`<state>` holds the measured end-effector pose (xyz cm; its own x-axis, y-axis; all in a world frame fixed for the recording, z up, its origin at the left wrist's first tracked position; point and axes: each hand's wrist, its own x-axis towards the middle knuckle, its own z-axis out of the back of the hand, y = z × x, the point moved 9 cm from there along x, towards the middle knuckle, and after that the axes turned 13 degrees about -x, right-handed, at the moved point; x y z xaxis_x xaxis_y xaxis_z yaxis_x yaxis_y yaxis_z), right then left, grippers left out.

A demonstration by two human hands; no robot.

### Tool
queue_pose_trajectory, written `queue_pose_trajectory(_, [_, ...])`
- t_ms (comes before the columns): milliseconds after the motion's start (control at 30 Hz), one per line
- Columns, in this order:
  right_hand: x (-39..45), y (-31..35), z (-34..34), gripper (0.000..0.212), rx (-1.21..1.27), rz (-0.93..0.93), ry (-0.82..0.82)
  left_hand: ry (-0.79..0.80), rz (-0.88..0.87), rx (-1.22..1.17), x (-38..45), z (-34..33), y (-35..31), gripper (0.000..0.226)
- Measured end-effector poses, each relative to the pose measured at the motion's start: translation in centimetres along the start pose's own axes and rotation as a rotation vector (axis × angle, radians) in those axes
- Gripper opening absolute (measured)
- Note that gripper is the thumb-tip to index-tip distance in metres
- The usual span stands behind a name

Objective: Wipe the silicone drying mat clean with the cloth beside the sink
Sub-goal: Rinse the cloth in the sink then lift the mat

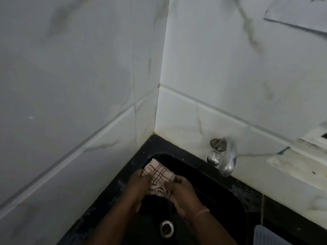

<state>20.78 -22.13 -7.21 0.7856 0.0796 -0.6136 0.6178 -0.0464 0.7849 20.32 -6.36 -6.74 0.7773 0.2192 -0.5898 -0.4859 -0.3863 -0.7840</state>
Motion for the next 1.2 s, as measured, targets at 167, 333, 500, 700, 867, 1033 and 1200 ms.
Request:
queue_pose_trajectory(167, [6.8, 3.4, 0.8, 0.061, -0.088, 0.039, -0.192, -0.038, 0.019, 0.120, 5.6, -2.5, -3.2, 0.023])
queue_pose_trajectory(333, [11.7, 7.1, -1.2, 0.048, -0.184, 0.167, -0.246, -0.142, -0.129, 0.227, 10.8, -4.1, -7.0, 0.030])
queue_pose_trajectory(500, [13.0, 9.6, -2.3, 0.048, -0.215, 0.302, -0.199, -0.151, -0.222, 0.280, 13.7, -5.1, -7.8, 0.030])
queue_pose_trajectory(700, [11.9, 7.7, -1.8, 0.049, -0.474, 0.406, -0.175, -0.323, -0.387, 0.371, 10.9, -4.1, -7.3, 0.028])
queue_pose_trajectory(867, [9.0, 5.2, 0.1, 0.030, -0.633, 0.341, -0.217, -0.272, -0.451, 0.506, 6.6, -5.3, -5.1, 0.034])
queue_pose_trajectory(1033, [4.4, 5.0, 1.8, 0.024, -0.682, 0.422, -0.299, -0.169, -0.460, 0.495, 1.2, -6.8, -4.2, 0.028])
queue_pose_trajectory(1200, [-2.7, 5.5, 5.1, 0.014, -0.700, 0.475, -0.380, -0.089, -0.501, 0.529, -4.5, -8.7, -3.0, 0.028])
